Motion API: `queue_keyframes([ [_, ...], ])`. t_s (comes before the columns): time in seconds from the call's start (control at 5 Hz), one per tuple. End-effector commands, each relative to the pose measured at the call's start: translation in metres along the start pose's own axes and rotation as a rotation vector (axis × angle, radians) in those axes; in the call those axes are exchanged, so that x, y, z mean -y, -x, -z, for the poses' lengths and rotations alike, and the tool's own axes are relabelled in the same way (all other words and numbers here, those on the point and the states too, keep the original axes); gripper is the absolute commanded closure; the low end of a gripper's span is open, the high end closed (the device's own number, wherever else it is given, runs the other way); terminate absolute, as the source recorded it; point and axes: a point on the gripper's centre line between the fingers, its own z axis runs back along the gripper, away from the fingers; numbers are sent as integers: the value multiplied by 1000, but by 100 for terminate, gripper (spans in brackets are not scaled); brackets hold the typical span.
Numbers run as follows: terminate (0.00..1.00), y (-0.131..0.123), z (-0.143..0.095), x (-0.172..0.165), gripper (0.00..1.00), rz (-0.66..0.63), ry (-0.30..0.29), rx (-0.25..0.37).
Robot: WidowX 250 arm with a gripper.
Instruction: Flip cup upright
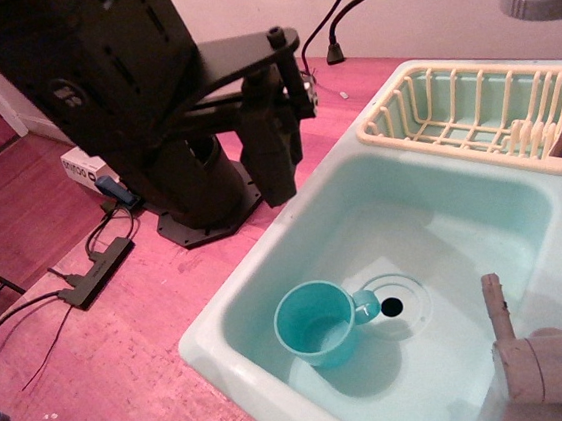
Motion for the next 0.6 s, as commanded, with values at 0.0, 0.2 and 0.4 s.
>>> queue_keyframes([
  [0.0,0,6,-13,-2,0,0,-27,33],
  [0.2,0,6,-13,-2,0,0,-27,33],
  [0.4,100,6,-13,-2,0,0,-27,33],
])
